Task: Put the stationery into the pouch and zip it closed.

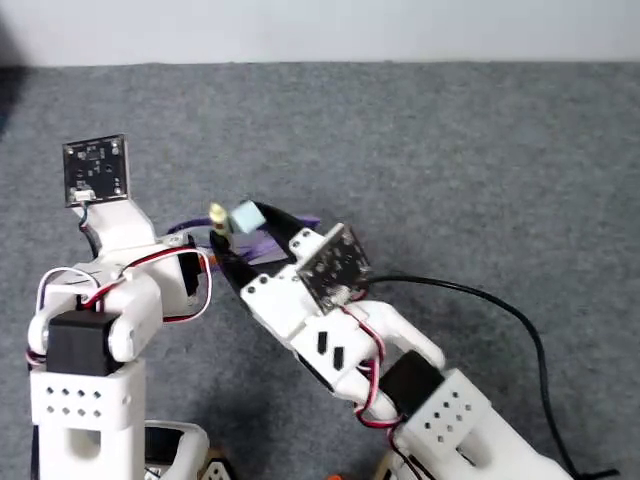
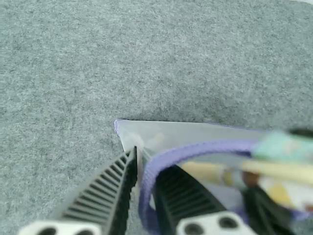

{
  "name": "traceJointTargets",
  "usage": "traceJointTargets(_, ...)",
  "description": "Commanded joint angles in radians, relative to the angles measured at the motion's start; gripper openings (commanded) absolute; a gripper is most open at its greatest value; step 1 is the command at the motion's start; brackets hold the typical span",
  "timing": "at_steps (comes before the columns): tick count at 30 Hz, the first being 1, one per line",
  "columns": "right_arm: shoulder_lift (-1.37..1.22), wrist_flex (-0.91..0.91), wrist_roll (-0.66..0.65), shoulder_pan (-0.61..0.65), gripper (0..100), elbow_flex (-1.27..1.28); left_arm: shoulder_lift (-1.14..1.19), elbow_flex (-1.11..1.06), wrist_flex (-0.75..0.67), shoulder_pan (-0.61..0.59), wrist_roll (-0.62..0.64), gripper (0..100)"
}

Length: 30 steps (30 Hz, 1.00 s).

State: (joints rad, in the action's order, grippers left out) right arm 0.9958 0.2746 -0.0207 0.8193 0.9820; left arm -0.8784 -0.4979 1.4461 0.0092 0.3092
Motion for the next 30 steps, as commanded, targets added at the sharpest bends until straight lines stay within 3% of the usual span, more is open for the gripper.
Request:
traceJointTargets(1, 0.081, 0.081, -0.009, 0.041, 2.3, -0.049, -0.006, 0.005, -0.012, 0.000, -0.008, 1)
traceJointTargets(5, 0.130, 0.159, -0.008, 0.059, 0.8, -0.044, -0.006, 0.005, -0.012, 0.000, -0.008, 1)
traceJointTargets(22, 0.054, 0.173, -0.017, 0.076, 1.3, -0.060, -0.006, 0.005, -0.012, 0.000, -0.008, 1)
traceJointTargets(27, -0.012, 0.176, -0.017, 0.076, 14.6, -0.097, -0.006, 0.005, -0.012, 0.000, -0.008, 1)
traceJointTargets(30, -0.022, 0.176, -0.021, 0.076, 15.6, -0.098, -0.006, 0.005, -0.012, 0.000, -0.008, 1)
